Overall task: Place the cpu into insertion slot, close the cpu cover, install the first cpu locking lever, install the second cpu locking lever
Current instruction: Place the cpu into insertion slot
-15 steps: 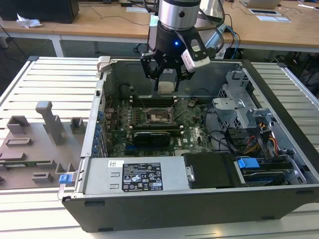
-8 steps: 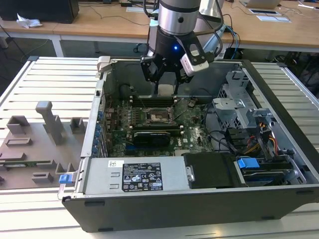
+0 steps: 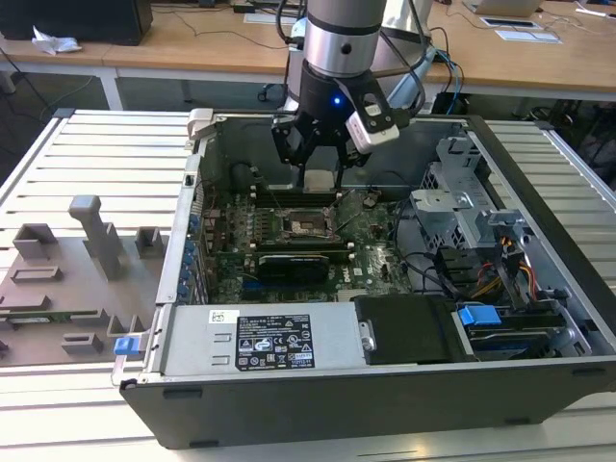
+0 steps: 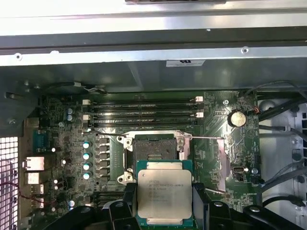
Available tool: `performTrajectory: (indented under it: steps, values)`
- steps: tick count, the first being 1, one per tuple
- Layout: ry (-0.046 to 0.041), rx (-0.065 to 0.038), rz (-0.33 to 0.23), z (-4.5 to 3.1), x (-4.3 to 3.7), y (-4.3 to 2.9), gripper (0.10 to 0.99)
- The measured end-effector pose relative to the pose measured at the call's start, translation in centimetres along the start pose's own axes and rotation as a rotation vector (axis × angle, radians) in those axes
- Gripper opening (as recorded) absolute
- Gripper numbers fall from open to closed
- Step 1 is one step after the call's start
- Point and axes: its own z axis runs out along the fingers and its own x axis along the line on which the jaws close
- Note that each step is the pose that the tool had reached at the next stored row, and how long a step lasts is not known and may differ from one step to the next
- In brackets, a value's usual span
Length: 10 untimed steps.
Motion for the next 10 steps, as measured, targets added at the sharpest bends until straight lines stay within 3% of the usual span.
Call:
performTrajectory:
  steps: [10]
  values:
    - [0.0000,0.000,0.000,1.89,0.10,-0.06,0.545]
